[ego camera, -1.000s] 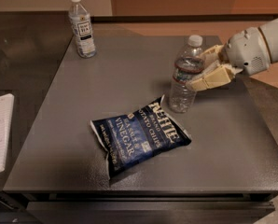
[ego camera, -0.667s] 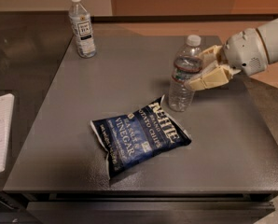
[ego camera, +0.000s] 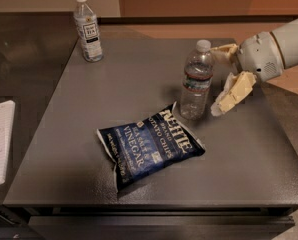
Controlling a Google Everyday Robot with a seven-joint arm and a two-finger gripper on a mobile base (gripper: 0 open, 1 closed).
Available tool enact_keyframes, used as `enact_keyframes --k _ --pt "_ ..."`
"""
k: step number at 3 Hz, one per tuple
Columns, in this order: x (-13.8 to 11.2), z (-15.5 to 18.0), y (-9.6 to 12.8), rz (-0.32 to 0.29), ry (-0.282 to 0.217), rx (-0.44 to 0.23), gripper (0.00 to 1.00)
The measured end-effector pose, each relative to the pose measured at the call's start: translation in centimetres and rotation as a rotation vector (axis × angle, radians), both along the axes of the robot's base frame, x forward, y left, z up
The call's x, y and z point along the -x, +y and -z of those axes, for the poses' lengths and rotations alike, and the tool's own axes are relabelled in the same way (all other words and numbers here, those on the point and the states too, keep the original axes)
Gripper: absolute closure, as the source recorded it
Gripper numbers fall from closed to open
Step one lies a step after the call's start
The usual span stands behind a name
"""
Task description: Move water bottle near blue chip bag
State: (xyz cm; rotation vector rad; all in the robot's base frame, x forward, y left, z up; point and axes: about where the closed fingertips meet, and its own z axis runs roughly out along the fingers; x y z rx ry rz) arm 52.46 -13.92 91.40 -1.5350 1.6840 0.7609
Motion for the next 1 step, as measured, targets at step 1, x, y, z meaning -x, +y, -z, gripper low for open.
enact_keyframes --k 1 --pt "0.0 0.0 0.01 0.0 0.0 0.0 0.0"
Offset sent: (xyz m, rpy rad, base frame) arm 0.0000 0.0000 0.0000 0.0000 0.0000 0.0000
